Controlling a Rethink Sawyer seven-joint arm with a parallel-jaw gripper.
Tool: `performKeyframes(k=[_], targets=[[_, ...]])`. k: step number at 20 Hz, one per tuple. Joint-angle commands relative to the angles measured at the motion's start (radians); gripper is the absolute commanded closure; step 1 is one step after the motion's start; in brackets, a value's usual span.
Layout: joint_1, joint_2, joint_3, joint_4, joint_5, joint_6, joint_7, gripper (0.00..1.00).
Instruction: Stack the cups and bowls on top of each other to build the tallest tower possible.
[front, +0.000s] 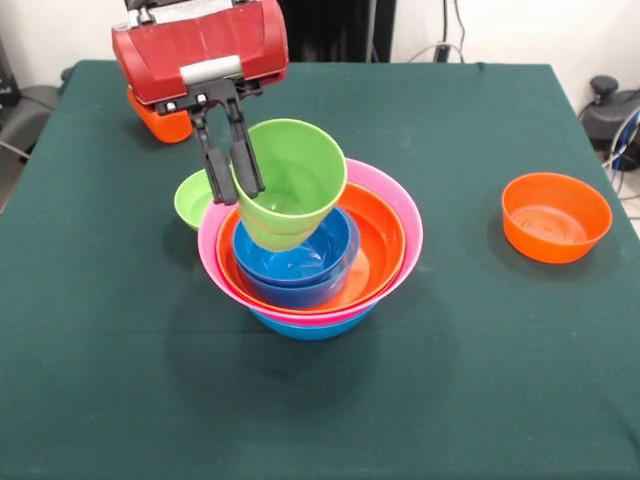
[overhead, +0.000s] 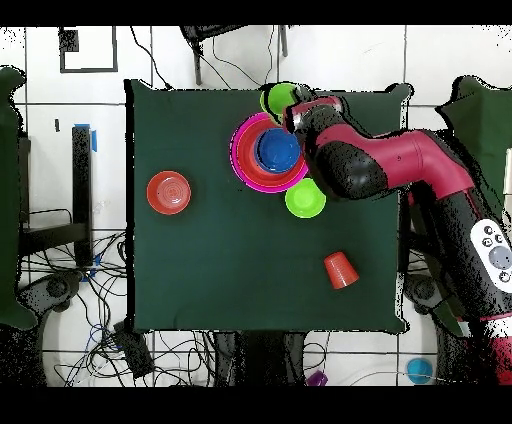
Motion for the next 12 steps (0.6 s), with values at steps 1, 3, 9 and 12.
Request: performKeyframes(k=[1, 3, 9, 12], targets=[[0.033, 0.045, -0.024, -0.044, -0.023, 0.052, -0.301, 1.0], [0.033, 0.053, -0.026, -0.046, -0.026, 0.052, -0.306, 1.0], [0.038, 0.09, -0.045, -0.052, -0.056, 0.025, -0.302, 1.0], [0.037, 0.102, -0.047, -0.052, -0.064, 0.018, -0.303, 1.0]])
